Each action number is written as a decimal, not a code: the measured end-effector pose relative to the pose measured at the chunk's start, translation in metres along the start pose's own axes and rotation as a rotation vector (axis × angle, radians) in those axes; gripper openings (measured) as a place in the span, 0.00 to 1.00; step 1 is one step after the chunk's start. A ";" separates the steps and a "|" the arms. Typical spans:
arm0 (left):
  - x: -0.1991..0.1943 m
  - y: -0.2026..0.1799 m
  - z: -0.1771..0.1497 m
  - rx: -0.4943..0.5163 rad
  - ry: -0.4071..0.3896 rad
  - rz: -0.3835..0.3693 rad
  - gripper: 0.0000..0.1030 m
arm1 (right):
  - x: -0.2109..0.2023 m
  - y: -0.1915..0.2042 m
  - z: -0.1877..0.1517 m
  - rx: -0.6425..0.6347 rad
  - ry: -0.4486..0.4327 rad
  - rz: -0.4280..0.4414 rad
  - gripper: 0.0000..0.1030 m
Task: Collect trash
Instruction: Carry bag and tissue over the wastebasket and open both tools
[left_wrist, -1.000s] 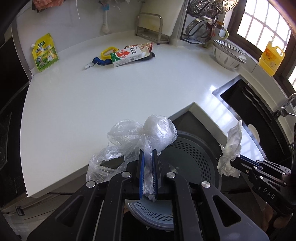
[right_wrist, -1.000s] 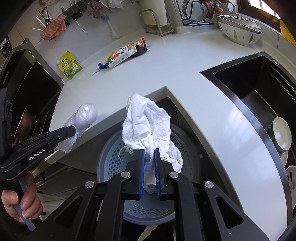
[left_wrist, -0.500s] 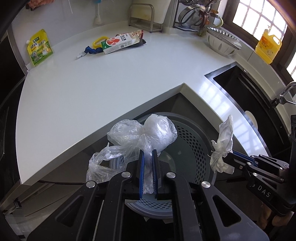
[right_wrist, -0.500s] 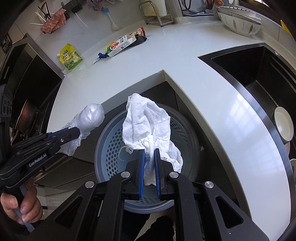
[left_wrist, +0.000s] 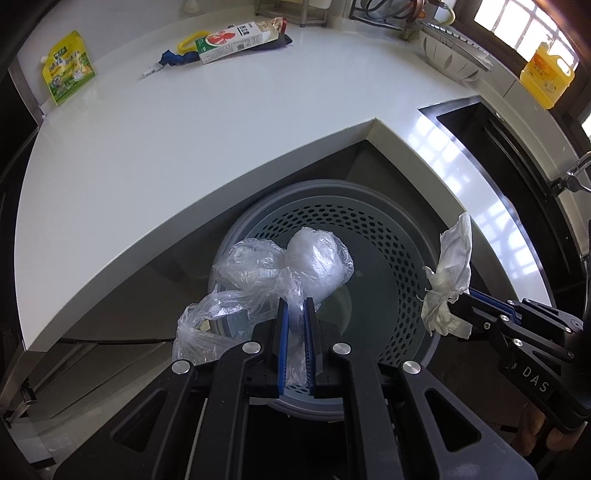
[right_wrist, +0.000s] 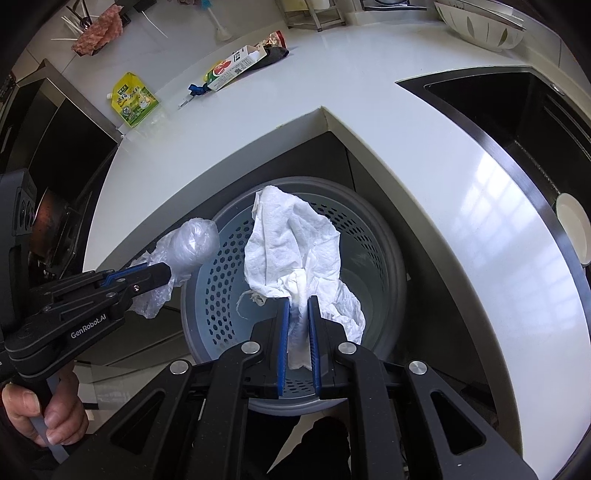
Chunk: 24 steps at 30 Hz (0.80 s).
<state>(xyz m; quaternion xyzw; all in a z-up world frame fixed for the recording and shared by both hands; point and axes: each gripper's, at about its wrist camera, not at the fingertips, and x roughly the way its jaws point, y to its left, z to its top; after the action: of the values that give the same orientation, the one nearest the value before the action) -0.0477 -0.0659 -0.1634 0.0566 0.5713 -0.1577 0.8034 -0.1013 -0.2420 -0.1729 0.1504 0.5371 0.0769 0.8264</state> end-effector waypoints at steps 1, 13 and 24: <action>0.002 0.001 -0.001 -0.002 0.006 0.000 0.08 | 0.001 0.001 0.000 0.000 0.001 0.001 0.10; -0.004 0.002 0.002 0.005 -0.016 0.010 0.27 | 0.003 0.004 0.000 -0.015 -0.001 -0.023 0.39; -0.011 0.006 0.004 -0.005 -0.042 0.019 0.45 | -0.001 -0.003 -0.001 0.014 -0.017 -0.036 0.43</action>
<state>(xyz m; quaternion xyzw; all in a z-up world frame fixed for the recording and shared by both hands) -0.0453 -0.0590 -0.1524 0.0567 0.5544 -0.1496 0.8168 -0.1033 -0.2451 -0.1732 0.1470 0.5332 0.0571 0.8312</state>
